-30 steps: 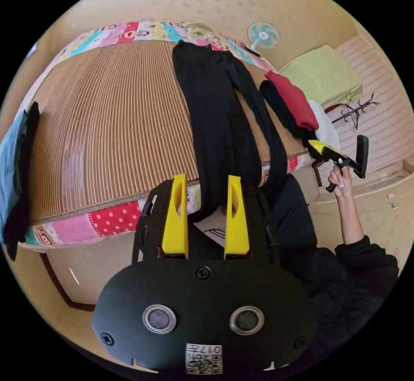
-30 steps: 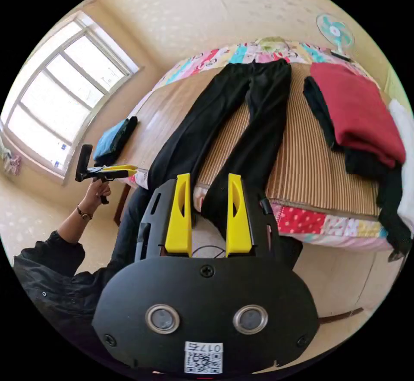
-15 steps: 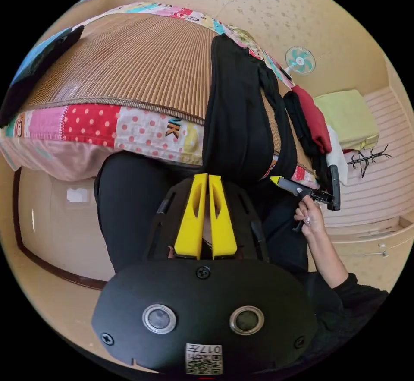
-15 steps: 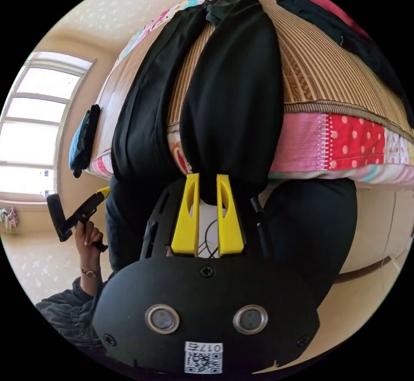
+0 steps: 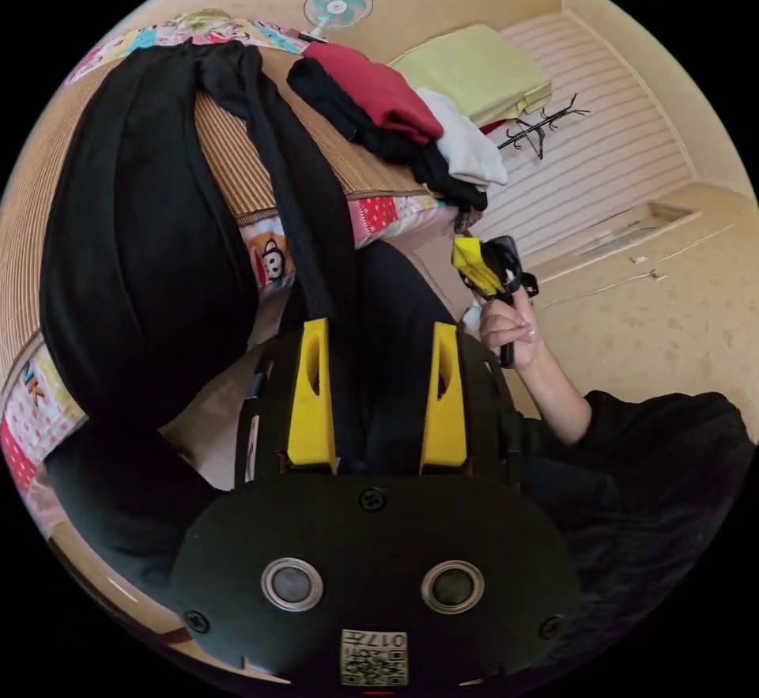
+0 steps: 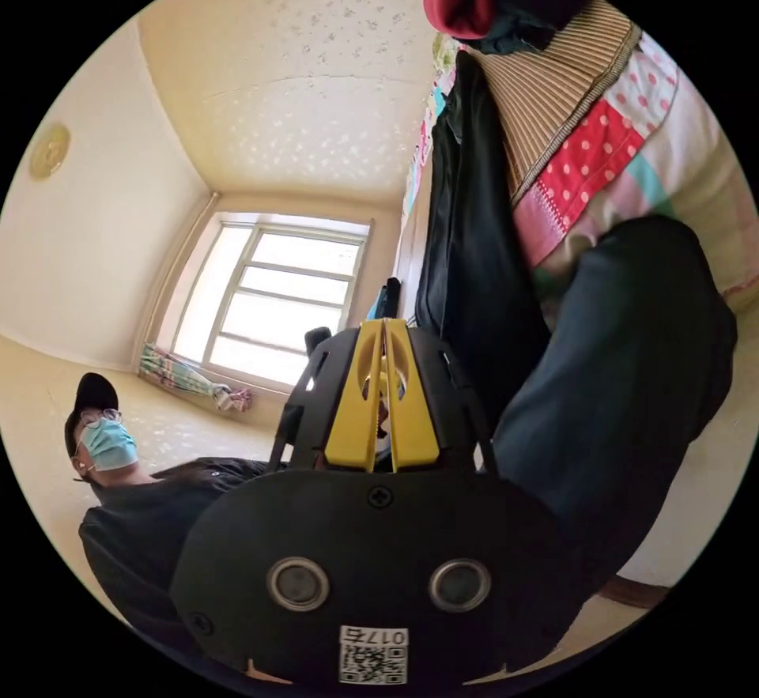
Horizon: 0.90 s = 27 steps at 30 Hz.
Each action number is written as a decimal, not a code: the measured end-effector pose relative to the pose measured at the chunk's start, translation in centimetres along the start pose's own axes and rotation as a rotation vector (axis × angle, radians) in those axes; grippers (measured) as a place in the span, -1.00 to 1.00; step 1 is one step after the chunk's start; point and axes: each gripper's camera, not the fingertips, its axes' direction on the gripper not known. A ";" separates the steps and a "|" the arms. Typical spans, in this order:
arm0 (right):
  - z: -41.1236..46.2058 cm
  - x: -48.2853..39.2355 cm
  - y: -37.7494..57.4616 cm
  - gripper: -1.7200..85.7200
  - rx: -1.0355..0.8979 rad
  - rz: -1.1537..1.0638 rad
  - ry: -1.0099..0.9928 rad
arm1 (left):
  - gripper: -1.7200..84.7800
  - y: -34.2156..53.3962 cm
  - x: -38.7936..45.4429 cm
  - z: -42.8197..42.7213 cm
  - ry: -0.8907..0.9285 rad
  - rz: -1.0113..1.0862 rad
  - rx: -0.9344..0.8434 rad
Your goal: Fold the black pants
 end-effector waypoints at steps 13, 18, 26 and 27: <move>-2.6 0.9 2.4 -0.95 -0.012 0.029 -0.121 | -0.69 -1.2 -9.9 8.8 -0.123 -0.161 -0.203; -3.3 0.9 3.6 -0.95 -0.006 0.028 -0.141 | -0.75 -0.5 -11.4 9.3 -0.254 -0.206 -0.178; -0.9 -1.8 4.1 -0.96 -0.154 -0.041 0.135 | -0.68 2.2 -9.2 4.2 -0.319 -0.042 0.015; -0.5 -1.8 4.2 -0.96 -0.161 -0.042 0.145 | -0.69 1.3 -9.1 4.4 -0.312 -0.037 -0.020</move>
